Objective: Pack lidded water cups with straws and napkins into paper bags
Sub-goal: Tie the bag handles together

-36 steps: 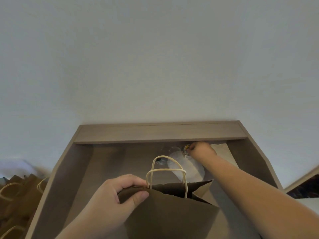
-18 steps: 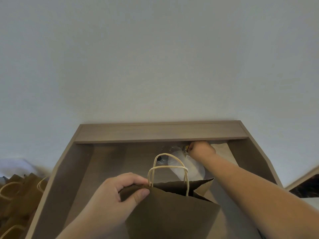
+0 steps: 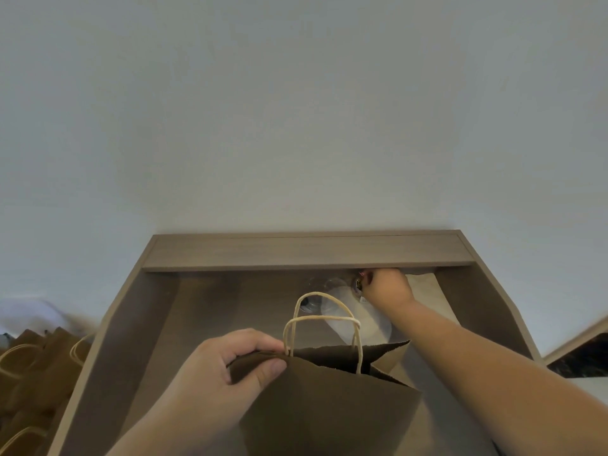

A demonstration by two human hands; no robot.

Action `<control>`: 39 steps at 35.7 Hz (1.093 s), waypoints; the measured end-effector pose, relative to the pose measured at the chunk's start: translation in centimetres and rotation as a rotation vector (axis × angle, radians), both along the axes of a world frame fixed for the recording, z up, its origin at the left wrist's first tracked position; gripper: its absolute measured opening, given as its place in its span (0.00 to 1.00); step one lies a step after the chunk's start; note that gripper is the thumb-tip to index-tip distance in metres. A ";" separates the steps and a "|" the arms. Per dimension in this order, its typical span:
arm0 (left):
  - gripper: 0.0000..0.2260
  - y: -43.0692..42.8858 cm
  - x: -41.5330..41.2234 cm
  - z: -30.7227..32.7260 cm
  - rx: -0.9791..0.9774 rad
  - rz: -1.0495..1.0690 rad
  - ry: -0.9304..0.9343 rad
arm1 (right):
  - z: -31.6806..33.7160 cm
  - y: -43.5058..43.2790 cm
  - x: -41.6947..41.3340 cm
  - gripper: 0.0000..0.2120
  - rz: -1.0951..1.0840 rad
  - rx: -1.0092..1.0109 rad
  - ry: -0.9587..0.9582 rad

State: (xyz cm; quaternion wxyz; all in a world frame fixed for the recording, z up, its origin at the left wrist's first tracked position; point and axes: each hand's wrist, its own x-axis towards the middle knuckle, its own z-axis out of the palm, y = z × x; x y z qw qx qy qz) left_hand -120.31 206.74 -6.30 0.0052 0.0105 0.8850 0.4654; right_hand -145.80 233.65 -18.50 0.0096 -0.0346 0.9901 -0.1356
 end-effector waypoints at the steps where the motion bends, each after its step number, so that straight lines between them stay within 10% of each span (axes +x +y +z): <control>1: 0.09 0.0 0.0 0.0 -0.006 0.000 -0.002 | 0.0 0.0 -0.1 0.11 0.004 -0.009 -0.007; 15: 0.28 -2.1 -1.0 2.0 0.116 -0.220 -0.179 | 1.9 1.1 6.7 0.04 0.177 -0.290 -0.147; 25: 0.04 0.2 -5.8 3.2 0.012 -0.068 -0.078 | 13.5 -2.0 13.3 0.01 0.464 -0.541 -0.321; 39: 0.06 1.3 -5.8 3.5 -0.022 -0.118 0.019 | 15.7 -2.8 15.1 0.02 0.507 -0.499 -0.156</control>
